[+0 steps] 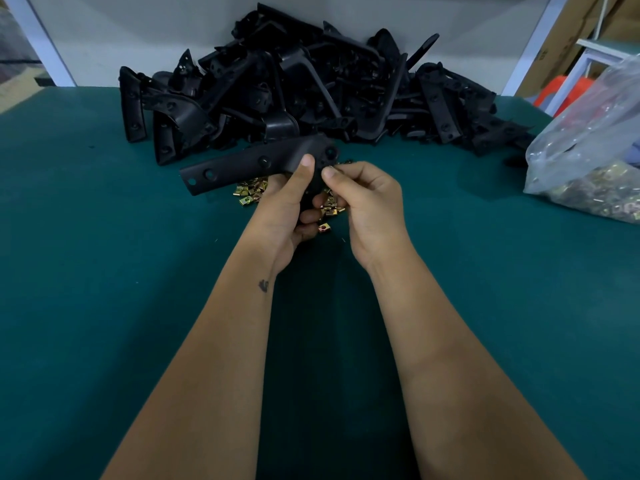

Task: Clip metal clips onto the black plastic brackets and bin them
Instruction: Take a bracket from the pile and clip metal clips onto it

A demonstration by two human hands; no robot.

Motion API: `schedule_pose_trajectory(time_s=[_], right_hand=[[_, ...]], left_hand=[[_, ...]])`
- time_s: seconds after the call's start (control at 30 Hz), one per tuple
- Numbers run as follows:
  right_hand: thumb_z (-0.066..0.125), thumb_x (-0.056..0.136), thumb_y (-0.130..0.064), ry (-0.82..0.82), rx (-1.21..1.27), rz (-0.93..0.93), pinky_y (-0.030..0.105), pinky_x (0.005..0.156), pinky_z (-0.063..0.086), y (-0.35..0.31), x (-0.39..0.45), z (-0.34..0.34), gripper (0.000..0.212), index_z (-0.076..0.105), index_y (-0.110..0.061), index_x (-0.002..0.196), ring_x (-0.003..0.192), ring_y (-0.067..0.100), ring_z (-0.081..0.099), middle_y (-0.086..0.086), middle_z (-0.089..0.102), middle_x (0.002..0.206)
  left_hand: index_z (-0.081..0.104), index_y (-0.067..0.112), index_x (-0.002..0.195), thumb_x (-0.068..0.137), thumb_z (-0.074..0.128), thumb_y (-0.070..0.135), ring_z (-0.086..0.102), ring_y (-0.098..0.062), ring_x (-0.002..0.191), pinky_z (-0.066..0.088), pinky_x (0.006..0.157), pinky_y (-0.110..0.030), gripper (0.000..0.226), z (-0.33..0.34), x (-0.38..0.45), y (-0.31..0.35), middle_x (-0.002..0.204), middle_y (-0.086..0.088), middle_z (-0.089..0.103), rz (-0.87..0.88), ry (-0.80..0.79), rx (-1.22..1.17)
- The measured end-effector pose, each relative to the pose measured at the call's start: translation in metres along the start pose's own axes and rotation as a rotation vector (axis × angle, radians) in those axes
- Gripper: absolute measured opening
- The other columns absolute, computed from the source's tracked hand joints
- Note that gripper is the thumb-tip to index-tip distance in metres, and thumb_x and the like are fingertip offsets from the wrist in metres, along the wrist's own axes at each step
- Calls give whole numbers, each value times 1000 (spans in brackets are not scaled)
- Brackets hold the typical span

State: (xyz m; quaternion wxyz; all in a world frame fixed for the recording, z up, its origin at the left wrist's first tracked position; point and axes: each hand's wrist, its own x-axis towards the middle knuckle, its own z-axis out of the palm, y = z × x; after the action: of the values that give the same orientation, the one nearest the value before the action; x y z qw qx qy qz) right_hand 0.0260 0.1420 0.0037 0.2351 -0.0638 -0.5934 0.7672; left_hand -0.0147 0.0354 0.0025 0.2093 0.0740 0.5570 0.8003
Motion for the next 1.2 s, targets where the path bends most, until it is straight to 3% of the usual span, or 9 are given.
schedule_pose_trajectory(time_s=[0.13,0.33,0.57,0.7,0.77,0.93,1.0,1.2], right_hand=[[67,87,0,-34,-4,37,24,66,43,-2,0,-1,15,64,-9,75,58,10,56,-3,59,64],[62,91,1,-62,-19,36,25,66,42,-1,-2,1,18,61,-10,76,58,13,57,-1,58,67],[65,90,-2,-80,-83,33,25,66,43,-1,1,-1,17,62,-11,76,67,23,56,0,57,68],[68,89,-5,-69,-68,47,24,68,47,-1,3,-1,11,66,-11,79,72,27,56,-3,58,66],[69,89,-7,-22,-76,48,24,68,47,2,3,2,10,68,-13,80,76,28,53,-5,59,66],[63,91,0,298,100,80,21,62,45,5,7,-3,17,67,-10,77,62,10,52,-1,58,67],[64,91,0,348,128,74,20,60,45,5,8,-8,17,68,-10,78,60,8,51,0,58,68],[64,91,-2,145,81,54,18,63,48,5,4,3,14,73,-10,85,63,6,56,0,64,72]], left_hand=[[41,13,116,99,51,47,29,-5,45,27,41,-17,39,-2,-1,1,63,4,45,-13,-79,-28],[37,14,111,100,51,46,27,-5,42,23,40,-17,36,-3,-1,1,61,3,45,-27,-70,-29],[41,18,105,98,54,47,29,-5,43,23,41,-18,33,-7,1,1,61,4,48,-19,-38,16],[51,15,103,98,55,45,29,-5,43,24,39,-16,31,-7,3,1,62,3,48,-65,-52,-92],[58,17,92,99,53,45,27,-4,43,22,39,-14,29,-4,4,-2,62,4,47,-101,-71,-173],[54,21,95,101,49,45,26,-1,40,22,35,-12,26,0,5,-3,58,6,41,-108,-27,-435],[52,23,93,101,47,45,26,-1,40,22,37,-12,24,-3,5,-1,57,8,40,-75,-40,-466],[57,21,93,99,49,48,26,-2,42,21,40,-14,29,-5,3,0,58,8,42,-86,-35,-388]])
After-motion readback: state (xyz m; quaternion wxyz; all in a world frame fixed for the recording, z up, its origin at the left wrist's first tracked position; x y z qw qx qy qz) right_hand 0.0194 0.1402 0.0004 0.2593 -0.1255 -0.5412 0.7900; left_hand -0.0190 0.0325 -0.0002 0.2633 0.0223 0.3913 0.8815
